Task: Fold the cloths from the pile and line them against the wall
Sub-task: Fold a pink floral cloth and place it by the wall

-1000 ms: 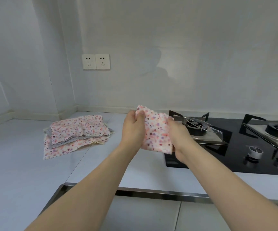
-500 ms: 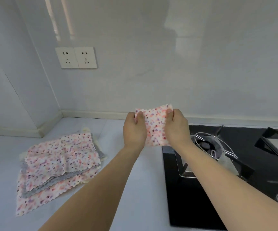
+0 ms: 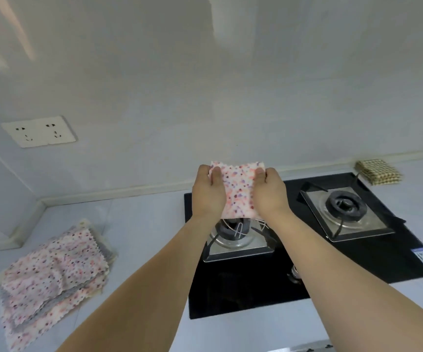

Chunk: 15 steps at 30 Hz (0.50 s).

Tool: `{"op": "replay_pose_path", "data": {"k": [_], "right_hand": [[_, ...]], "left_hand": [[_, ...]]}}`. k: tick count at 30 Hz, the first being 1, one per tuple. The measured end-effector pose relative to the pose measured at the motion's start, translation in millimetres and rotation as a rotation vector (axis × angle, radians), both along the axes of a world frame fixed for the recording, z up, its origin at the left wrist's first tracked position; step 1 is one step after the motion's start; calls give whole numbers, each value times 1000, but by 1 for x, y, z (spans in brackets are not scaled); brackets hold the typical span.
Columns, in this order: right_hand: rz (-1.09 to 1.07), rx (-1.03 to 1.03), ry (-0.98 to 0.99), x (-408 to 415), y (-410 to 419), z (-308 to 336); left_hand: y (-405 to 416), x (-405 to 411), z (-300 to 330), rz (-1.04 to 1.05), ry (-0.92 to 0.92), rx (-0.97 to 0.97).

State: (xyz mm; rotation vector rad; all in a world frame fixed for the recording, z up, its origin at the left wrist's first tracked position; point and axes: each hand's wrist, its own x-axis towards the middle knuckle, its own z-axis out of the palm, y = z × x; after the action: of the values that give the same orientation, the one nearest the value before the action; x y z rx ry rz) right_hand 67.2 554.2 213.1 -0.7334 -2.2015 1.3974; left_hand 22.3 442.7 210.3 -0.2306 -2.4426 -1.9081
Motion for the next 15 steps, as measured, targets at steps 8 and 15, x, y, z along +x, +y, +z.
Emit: {"op": "replay_pose_path", "data": {"k": [8,15], "right_hand": [[20,-35,9,26,165,7],[42,-63,-47,31,276,8]], "left_hand": [[159,30,19,-10,-30,-15],[262,32,25,-112,-251,30]]}}
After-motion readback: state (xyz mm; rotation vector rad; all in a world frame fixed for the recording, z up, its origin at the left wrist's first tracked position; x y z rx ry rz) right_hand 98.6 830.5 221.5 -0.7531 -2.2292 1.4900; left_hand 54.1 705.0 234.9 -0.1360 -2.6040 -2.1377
